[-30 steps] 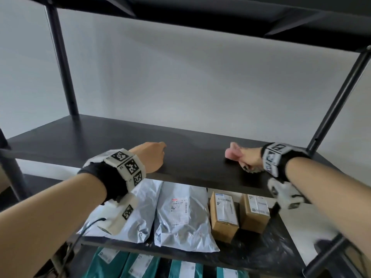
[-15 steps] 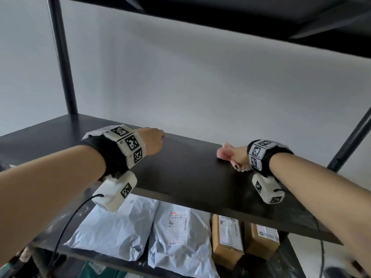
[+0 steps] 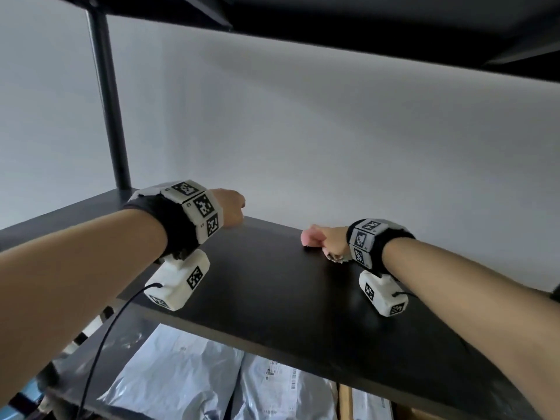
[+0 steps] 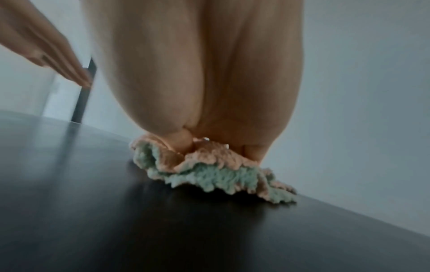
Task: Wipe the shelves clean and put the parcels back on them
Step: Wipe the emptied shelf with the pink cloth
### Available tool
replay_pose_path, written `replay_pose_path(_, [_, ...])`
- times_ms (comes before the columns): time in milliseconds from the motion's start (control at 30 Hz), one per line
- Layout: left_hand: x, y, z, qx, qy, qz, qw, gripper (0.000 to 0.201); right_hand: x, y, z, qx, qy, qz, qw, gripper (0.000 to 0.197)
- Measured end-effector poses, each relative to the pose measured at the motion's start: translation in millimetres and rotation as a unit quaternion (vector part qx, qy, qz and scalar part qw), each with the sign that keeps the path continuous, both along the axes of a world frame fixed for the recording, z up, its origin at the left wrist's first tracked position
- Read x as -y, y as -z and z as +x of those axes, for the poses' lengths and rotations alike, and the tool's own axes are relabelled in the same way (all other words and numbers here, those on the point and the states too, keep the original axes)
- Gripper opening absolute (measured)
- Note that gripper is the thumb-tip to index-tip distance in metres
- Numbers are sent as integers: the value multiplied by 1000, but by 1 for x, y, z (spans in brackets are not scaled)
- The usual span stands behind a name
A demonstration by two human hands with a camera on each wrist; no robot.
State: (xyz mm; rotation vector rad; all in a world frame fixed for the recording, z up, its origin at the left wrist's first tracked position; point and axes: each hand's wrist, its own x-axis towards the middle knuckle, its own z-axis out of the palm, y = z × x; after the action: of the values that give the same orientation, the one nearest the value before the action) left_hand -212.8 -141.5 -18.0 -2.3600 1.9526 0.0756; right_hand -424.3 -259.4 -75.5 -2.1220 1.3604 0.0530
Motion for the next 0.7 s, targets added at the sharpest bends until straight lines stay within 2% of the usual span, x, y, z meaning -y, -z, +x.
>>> replay_pose_path(33, [2,1,5,1,-5,2,1000,40,-7,-9,-8,-26,14,-11,1000,46])
replay_pose_path(100, [2,3,16,7,-16,7,1000,41,-9,-10,-15,-71,-33,-25,997,57])
replay_pose_path(133, [2,3,23,11,-25,8,1000,40,-14,-10,-9,-70,-56,-20,996,56])
replay_pose_path(200, [2,2,35,19,-45,12,999,40,-23,-11,16,-50,-100,-5,994,39])
replay_pose_path(267, [1,0,46,17,-62,19,998,40,-21,-2,56,-31,-141,-11,989,30])
replay_pose_path(300, [0,0,50,16,-70,22,997,40,-21,2,77,-18,-164,-8,986,15])
replay_pose_path(333, [-1,0,55,16,-75,24,997,40,-22,2,97,5,-175,-4,985,15])
replay_pose_path(400, [-4,1,64,12,-86,28,996,40,-19,1,118,-17,-165,-11,986,57])
replay_pose_path(433, [-5,1,69,11,-92,29,995,39,-13,0,120,-22,-149,-3,989,72])
replay_pose_path(467, [-6,1,75,10,-97,26,995,40,-1,2,118,-6,-127,11,992,79])
replay_pose_path(500, [-8,1,82,5,-104,23,994,40,7,2,116,3,-124,27,992,74])
replay_pose_path(600, [-20,0,98,-10,-133,15,991,42,14,-5,129,21,-100,65,993,31])
replay_pose_path(633, [-24,0,101,-13,-140,11,990,42,7,-11,137,17,-97,46,994,26])
replay_pose_path(700, [-33,0,108,-14,-151,6,988,42,0,-16,158,13,-136,17,991,39])
